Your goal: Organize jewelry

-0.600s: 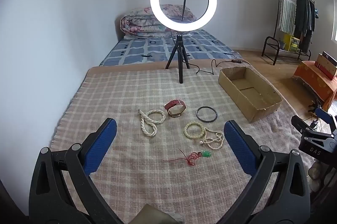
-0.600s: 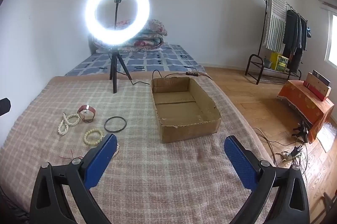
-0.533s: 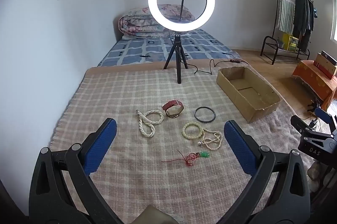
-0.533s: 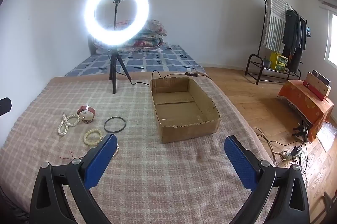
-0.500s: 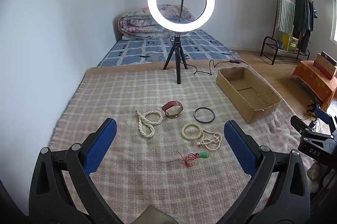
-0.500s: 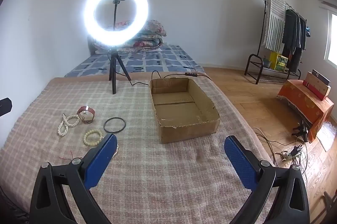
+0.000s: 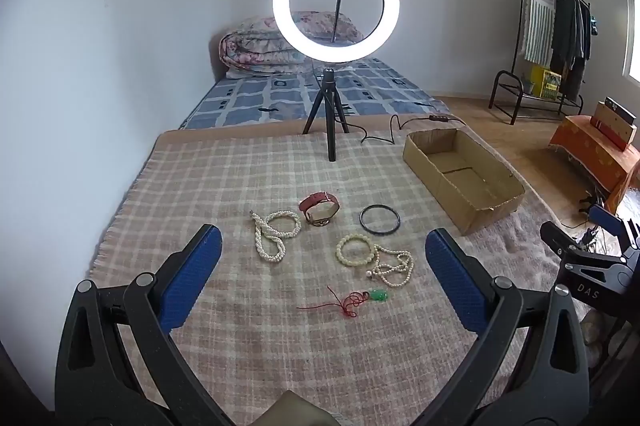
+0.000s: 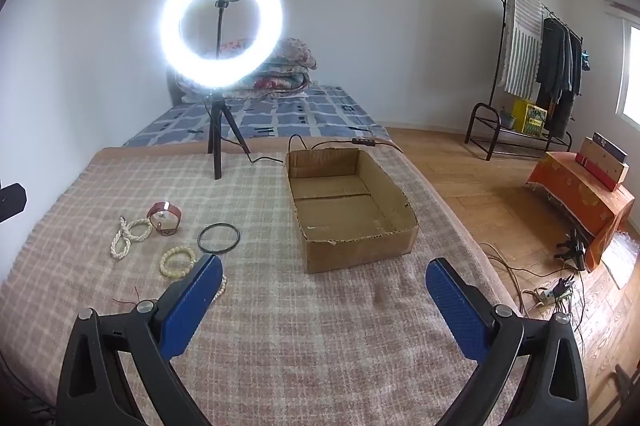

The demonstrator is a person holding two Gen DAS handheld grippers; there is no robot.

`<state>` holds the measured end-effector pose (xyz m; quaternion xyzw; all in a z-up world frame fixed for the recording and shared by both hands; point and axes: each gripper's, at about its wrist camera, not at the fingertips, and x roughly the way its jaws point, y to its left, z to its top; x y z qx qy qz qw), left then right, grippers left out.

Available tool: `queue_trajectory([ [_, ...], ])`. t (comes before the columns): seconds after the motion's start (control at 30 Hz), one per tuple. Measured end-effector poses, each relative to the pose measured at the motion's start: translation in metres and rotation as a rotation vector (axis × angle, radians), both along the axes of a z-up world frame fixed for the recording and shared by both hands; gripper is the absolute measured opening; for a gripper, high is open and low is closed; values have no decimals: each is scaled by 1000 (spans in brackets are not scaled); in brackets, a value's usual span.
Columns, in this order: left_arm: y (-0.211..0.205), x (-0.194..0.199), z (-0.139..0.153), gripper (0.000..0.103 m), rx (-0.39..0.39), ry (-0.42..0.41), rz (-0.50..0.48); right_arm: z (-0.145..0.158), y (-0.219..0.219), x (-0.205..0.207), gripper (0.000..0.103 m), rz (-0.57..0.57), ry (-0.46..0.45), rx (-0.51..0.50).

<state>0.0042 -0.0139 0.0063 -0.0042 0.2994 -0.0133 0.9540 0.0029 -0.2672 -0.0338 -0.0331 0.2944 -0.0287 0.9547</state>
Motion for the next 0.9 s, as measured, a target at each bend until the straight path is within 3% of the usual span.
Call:
queue_trajectory([
  [0.9,2,-1,1,103,3,-5,4,-4,-1,2,103,-12,2,6],
])
